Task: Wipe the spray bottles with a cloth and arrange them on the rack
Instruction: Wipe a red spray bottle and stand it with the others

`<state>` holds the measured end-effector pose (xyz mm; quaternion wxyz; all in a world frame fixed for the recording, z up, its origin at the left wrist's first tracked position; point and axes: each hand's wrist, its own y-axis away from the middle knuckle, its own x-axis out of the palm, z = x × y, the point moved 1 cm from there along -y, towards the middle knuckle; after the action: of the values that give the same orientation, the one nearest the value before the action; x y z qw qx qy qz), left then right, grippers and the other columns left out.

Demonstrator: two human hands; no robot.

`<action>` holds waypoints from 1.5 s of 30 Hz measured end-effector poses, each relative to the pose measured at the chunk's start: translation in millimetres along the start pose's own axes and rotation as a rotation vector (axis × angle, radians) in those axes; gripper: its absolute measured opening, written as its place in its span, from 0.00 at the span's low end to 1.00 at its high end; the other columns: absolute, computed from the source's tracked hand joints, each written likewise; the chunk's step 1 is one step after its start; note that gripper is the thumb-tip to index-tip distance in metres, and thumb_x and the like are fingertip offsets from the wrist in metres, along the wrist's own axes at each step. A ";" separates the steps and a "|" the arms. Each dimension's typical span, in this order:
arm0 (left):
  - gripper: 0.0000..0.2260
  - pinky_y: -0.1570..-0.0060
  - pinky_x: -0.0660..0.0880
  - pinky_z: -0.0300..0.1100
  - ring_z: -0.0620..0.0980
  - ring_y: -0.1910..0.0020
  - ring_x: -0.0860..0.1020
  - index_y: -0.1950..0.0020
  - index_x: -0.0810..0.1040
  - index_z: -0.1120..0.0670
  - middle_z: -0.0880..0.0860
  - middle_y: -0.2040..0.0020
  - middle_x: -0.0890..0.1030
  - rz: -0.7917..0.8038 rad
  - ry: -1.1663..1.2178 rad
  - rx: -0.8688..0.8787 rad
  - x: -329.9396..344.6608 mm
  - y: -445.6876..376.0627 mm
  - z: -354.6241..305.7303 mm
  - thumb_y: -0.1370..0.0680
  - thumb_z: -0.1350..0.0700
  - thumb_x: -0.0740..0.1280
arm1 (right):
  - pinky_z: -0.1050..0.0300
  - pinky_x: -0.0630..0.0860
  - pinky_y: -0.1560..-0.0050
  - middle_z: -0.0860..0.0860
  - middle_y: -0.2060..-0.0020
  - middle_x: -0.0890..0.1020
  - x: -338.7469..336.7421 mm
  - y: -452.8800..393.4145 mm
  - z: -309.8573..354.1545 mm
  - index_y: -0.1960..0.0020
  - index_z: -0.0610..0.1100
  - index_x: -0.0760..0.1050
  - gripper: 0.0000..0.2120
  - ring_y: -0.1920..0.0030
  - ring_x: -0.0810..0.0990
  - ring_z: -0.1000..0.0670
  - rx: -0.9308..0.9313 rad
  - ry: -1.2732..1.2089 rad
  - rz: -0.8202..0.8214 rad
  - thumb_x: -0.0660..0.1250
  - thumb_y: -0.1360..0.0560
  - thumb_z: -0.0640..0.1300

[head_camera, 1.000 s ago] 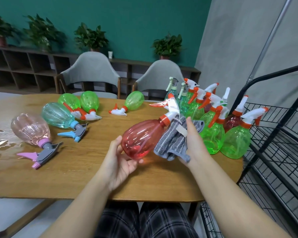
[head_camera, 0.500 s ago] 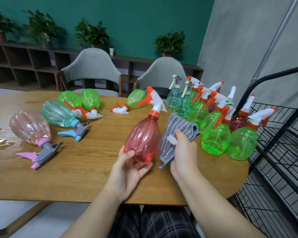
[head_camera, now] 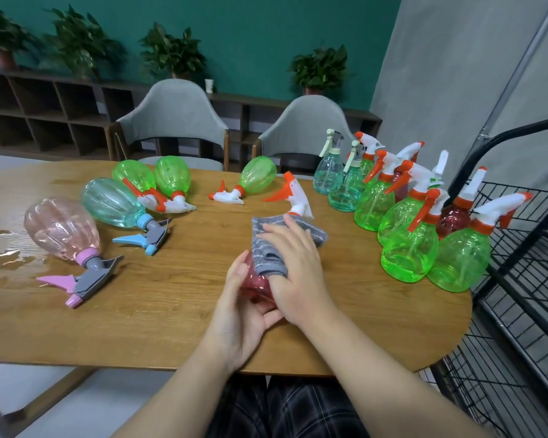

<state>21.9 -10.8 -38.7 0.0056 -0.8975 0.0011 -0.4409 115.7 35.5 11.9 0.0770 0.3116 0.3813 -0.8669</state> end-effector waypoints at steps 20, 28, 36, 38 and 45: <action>0.52 0.55 0.82 0.54 0.60 0.44 0.81 0.27 0.67 0.50 0.62 0.34 0.77 -0.149 0.039 -0.037 -4.1 -4.9 2.4 0.47 0.46 0.85 | 0.42 0.73 0.43 0.38 0.62 0.81 -21.1 26.7 14.8 0.57 0.30 0.77 0.21 0.60 0.80 0.41 0.677 -1.216 -0.172 0.72 0.39 0.47; 0.55 0.62 0.78 0.40 0.51 0.53 0.81 0.27 0.69 0.52 0.57 0.38 0.80 -0.155 -0.008 -0.046 -3.1 -4.0 3.7 0.50 0.35 0.82 | 0.58 0.75 0.61 0.51 0.69 0.82 -55.2 -32.7 17.8 0.59 0.44 0.75 0.11 0.68 0.80 0.53 0.743 -1.335 -0.594 0.59 0.20 0.45; 0.29 0.53 0.82 0.51 0.57 0.51 0.82 0.31 0.73 0.56 0.62 0.39 0.80 -0.171 -0.126 -0.017 1.3 -3.8 5.2 0.28 0.42 0.63 | 0.51 0.52 0.24 0.61 0.35 0.67 -15.6 -11.1 10.6 0.31 0.46 0.71 0.27 0.27 0.54 0.59 0.163 -0.262 -0.019 0.54 0.29 0.45; 0.26 0.47 0.79 0.55 0.59 0.47 0.80 0.33 0.74 0.55 0.62 0.40 0.81 -0.164 -0.147 -0.028 4.3 -3.0 3.8 0.26 0.43 0.61 | 0.46 0.54 0.25 0.60 0.36 0.71 -12.5 -5.0 3.8 0.35 0.44 0.75 0.27 0.26 0.54 0.58 0.111 -0.213 -0.025 0.54 0.33 0.43; 0.24 0.62 0.82 0.44 0.52 0.51 0.84 0.39 0.77 0.57 0.60 0.46 0.84 -0.119 -0.100 -0.066 7.5 0.5 2.4 0.16 0.45 0.48 | 0.56 0.46 0.25 0.54 0.49 0.83 -5.2 24.4 8.3 0.51 0.45 0.82 0.24 0.31 0.68 0.59 -0.103 -0.190 0.038 0.55 0.39 0.48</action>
<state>28.4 -11.4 -34.2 -0.0504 -0.9165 -0.0380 -0.3949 124.9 12.0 4.3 0.1450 0.2309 0.4105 -0.8702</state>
